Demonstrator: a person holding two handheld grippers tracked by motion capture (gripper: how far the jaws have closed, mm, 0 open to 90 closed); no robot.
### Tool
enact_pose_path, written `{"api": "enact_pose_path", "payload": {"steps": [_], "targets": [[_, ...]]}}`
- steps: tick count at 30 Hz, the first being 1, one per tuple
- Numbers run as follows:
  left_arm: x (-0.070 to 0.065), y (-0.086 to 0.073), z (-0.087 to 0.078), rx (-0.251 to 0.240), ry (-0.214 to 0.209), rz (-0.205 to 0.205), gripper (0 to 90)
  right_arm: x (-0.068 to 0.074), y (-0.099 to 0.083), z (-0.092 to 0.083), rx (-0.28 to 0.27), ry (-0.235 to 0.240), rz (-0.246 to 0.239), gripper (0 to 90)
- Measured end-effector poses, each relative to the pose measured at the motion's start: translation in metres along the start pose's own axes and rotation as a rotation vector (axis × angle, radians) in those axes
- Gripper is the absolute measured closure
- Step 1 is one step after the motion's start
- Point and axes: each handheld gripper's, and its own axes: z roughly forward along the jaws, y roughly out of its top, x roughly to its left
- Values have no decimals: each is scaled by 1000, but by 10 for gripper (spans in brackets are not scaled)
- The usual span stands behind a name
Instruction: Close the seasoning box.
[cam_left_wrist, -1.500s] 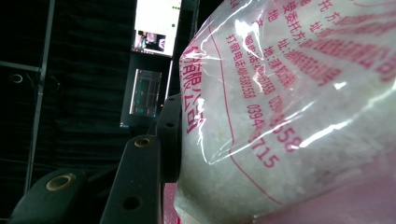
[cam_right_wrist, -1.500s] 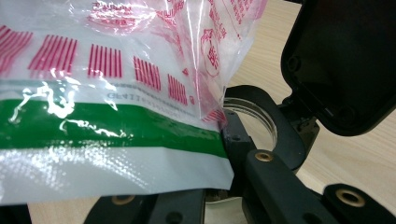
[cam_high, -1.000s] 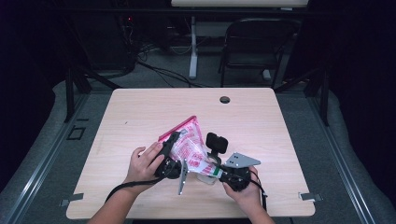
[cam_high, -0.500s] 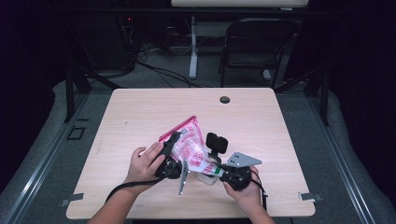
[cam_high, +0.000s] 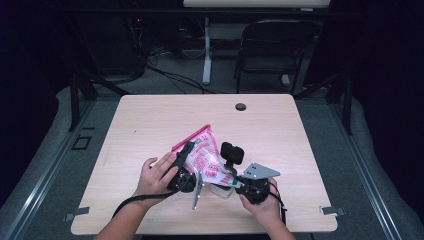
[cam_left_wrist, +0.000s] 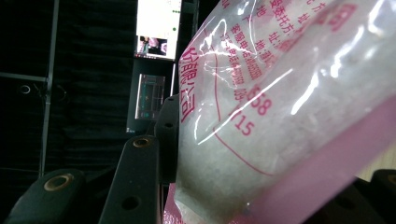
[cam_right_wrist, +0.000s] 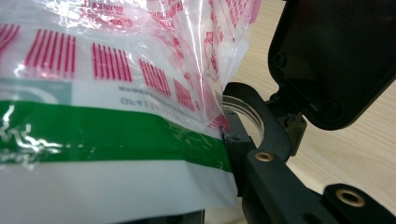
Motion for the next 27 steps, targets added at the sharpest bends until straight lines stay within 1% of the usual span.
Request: {"api": "enact_pose_path", "payload": {"steps": [10,13,18,23,24,27], "targets": [[1,1,0,-3,9,8,631,0,-1,1,3,1,2,881],[1,2,0,-4,13,10,631,0,-1,1,14,0,-7,881],[0,2,0,-8,21,18,627,0,-1,2,14,0,-9,881],[0,2,0,-4,14,17,624,0,-1,2,16,-1,-12,881],[0,2,1,-7,18,22,624,0,-1,2,15,-1,-9,881],[-1,2,1,-2,7,18,623,0,-1,1,12,-4,-7,881]]}}
